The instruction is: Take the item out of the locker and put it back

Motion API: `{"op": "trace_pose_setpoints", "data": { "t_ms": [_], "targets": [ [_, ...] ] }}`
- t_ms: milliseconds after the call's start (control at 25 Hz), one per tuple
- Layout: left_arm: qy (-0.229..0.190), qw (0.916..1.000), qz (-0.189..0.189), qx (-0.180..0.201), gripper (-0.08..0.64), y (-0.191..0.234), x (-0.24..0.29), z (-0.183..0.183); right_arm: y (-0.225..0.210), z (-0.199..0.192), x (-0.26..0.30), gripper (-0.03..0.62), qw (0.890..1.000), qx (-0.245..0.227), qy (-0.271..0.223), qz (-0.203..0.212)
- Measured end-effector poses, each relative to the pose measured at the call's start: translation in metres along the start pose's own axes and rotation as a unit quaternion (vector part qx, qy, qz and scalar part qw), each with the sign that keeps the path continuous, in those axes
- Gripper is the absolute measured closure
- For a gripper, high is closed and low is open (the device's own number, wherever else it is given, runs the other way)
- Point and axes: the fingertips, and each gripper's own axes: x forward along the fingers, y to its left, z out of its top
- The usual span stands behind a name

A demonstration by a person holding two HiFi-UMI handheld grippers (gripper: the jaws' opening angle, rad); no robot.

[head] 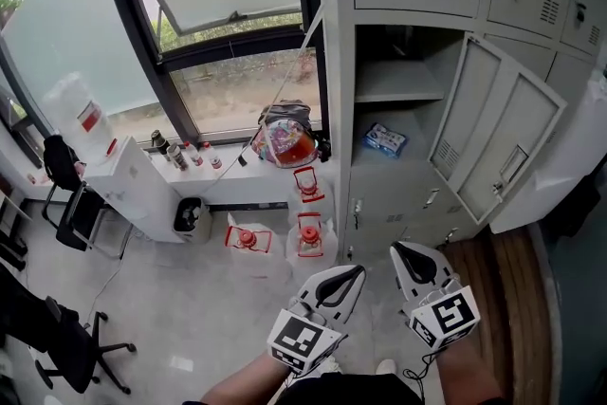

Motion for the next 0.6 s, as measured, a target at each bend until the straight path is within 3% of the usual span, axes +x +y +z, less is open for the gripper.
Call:
{"op": "trace_pose_setpoints", "data": {
  "t_ms": [280,600],
  "targets": [
    [-0.005,0.9998,-0.013,0.015,0.543,0.024,0.000,0.006,-0.009,0.012,0.025,0.540,0.999,-0.017,-0.004,-0.032],
    [-0.016,0.9996,-0.009,0.021,0.543,0.041,0.013,0.019,-0.023,0.023,0.048,0.540,0.998,-0.053,-0.003,-0.040]
  ]
}}
